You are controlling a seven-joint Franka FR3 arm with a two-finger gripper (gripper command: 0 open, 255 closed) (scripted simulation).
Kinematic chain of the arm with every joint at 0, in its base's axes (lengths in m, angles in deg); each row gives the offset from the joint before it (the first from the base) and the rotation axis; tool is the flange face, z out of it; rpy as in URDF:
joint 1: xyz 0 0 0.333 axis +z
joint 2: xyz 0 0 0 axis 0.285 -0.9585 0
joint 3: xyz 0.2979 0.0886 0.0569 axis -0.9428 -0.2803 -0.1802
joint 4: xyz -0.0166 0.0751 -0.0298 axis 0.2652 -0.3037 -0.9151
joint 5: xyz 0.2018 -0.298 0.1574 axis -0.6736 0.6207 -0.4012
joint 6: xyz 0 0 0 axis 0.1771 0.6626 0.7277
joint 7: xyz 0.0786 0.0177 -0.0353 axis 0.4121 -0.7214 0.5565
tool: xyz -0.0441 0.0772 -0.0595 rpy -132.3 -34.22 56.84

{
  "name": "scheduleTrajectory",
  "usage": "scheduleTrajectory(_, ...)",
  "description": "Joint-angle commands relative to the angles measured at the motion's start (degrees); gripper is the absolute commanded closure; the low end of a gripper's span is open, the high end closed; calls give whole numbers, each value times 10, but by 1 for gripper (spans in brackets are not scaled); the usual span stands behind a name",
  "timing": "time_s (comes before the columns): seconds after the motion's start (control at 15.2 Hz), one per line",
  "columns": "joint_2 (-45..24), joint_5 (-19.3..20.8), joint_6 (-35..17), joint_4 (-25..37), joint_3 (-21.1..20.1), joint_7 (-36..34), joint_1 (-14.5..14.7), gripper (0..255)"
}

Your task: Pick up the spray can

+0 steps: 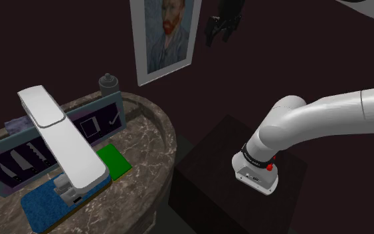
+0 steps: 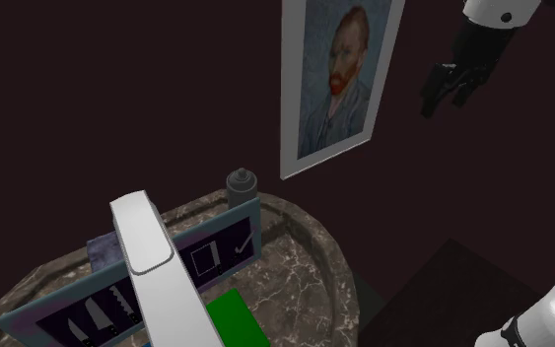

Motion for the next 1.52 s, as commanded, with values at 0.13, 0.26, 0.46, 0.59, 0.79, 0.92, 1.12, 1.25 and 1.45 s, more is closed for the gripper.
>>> scheduleTrajectory(0.13,-17,-13,-9,4,-22,-27,8,0)
scheduleTrajectory(0.26,-36,-25,-19,10,-43,-54,15,0)
scheduleTrajectory(0.46,-70,-41,-34,24,-75,-94,26,0)
scheduleTrajectory(0.59,-95,-50,-43,37,-96,-120,32,0)
scheduleTrajectory(0.79,-136,-60,-56,62,-126,-159,39,0)
scheduleTrajectory(0.92,-165,-64,-64,82,-146,-185,44,0)
scheduleTrajectory(1.12,-213,-65,-74,117,-175,-225,50,0)
scheduleTrajectory(1.25,-248,-63,-79,143,-194,-252,54,0)
scheduleTrajectory(1.45,-303,-53,-84,189,-220,-294,60,0)
